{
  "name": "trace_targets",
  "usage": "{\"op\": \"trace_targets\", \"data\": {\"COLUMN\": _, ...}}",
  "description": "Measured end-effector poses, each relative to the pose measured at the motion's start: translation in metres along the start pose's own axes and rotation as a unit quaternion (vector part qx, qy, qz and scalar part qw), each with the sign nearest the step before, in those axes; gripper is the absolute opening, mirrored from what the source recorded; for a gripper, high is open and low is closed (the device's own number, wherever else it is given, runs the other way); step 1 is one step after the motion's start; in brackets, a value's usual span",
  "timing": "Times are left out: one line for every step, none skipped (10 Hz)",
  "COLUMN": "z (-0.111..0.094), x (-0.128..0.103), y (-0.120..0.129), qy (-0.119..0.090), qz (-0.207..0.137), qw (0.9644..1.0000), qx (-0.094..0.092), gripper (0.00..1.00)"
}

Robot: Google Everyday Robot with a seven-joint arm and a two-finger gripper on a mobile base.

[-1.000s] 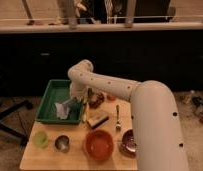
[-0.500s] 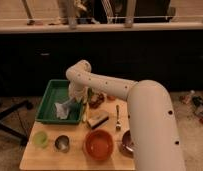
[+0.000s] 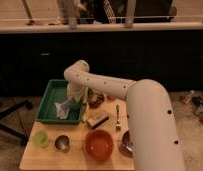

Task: Place sponge in tray

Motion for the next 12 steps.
{"op": "trace_targets", "data": {"z": -0.001, "x": 0.000, "y": -0.003, "qy": 0.000, "qz": 0.001, "qw": 1.0000, "qx": 0.006, "gripper": 0.00}}
{"op": "trace_targets", "data": {"z": -0.002, "x": 0.001, "y": -0.005, "qy": -0.002, "qz": 0.001, "qw": 0.9999, "qx": 0.013, "gripper": 0.00}}
{"op": "trace_targets", "data": {"z": -0.002, "x": 0.001, "y": -0.006, "qy": -0.004, "qz": 0.000, "qw": 0.9998, "qx": 0.019, "gripper": 0.00}}
{"op": "trace_targets", "data": {"z": -0.002, "x": 0.002, "y": -0.009, "qy": -0.011, "qz": 0.001, "qw": 0.9995, "qx": 0.030, "gripper": 0.00}}
{"op": "trace_targets", "data": {"z": -0.002, "x": 0.003, "y": -0.011, "qy": -0.017, "qz": 0.001, "qw": 0.9991, "qx": 0.038, "gripper": 0.00}}
{"op": "trace_targets", "data": {"z": -0.002, "x": 0.003, "y": -0.012, "qy": -0.023, "qz": 0.002, "qw": 0.9987, "qx": 0.045, "gripper": 0.00}}
{"op": "trace_targets", "data": {"z": 0.000, "x": 0.002, "y": -0.014, "qy": -0.034, "qz": 0.002, "qw": 0.9979, "qx": 0.055, "gripper": 0.00}}
{"op": "trace_targets", "data": {"z": 0.001, "x": 0.002, "y": -0.015, "qy": -0.042, "qz": 0.001, "qw": 0.9972, "qx": 0.061, "gripper": 0.00}}
{"op": "trace_targets", "data": {"z": 0.002, "x": 0.001, "y": -0.017, "qy": -0.051, "qz": 0.001, "qw": 0.9964, "qx": 0.068, "gripper": 0.00}}
{"op": "trace_targets", "data": {"z": 0.003, "x": 0.000, "y": -0.018, "qy": -0.060, "qz": 0.001, "qw": 0.9954, "qx": 0.075, "gripper": 0.00}}
{"op": "trace_targets", "data": {"z": 0.005, "x": 0.000, "y": -0.019, "qy": -0.068, "qz": 0.000, "qw": 0.9944, "qx": 0.080, "gripper": 0.00}}
{"op": "trace_targets", "data": {"z": 0.006, "x": 0.000, "y": -0.019, "qy": -0.073, "qz": 0.000, "qw": 0.9938, "qx": 0.084, "gripper": 0.00}}
